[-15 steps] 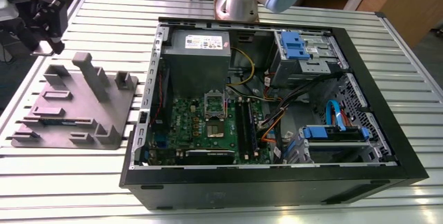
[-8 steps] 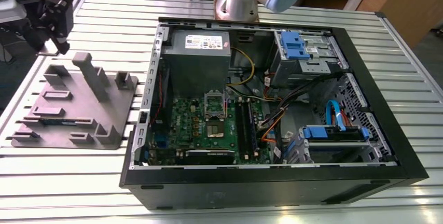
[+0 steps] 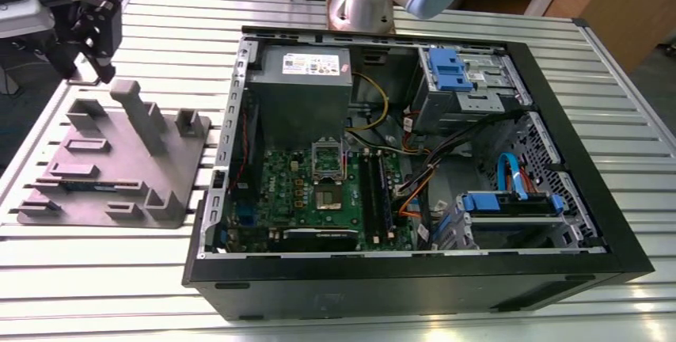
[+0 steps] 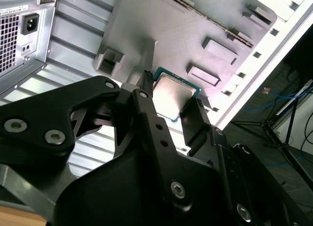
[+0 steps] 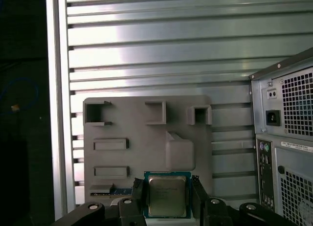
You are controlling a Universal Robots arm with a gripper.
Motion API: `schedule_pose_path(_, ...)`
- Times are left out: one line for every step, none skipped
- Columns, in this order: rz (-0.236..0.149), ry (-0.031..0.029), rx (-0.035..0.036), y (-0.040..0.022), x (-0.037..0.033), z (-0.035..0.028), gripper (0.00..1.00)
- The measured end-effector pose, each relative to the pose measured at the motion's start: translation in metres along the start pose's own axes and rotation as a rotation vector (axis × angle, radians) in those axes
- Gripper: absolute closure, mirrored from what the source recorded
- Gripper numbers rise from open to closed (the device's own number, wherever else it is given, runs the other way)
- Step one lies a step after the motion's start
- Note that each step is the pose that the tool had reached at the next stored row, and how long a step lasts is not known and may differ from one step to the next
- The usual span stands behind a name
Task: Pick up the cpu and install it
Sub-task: 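Pick up the cpu and move it towards the insertion slot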
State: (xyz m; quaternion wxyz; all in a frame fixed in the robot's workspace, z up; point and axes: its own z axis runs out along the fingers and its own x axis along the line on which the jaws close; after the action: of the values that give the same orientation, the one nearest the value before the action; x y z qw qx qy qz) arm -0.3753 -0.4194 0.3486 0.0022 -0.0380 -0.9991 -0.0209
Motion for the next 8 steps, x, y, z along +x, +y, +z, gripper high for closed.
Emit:
schedule_pose_path(0.000, 0.0000, 0.0000, 0.0001, -0.0013, 0.0000, 0.53)
schedule_pose_path(0.000, 0.0000, 0.0000, 0.0002, -0.0026, 0.0000, 0.53)
schedule_pose_path(0.000, 0.0000, 0.0000, 0.0003, -0.0040, 0.0000, 0.53)
schedule_pose_path(0.000, 0.0000, 0.0000, 0.0004, -0.0054, 0.0000, 0.53)
schedule_pose_path(0.000, 0.0000, 0.0000, 0.0005, -0.0066, 0.0000, 0.53)
schedule_pose_path(0.000, 0.0000, 0.0000, 0.0006, -0.0080, 0.0000, 0.53)
schedule_pose_path(0.000, 0.0000, 0.0000, 0.0007, -0.0093, 0.0000, 0.53)
schedule_pose_path(0.000, 0.0000, 0.0000, 0.0008, -0.0106, 0.0000, 0.53)
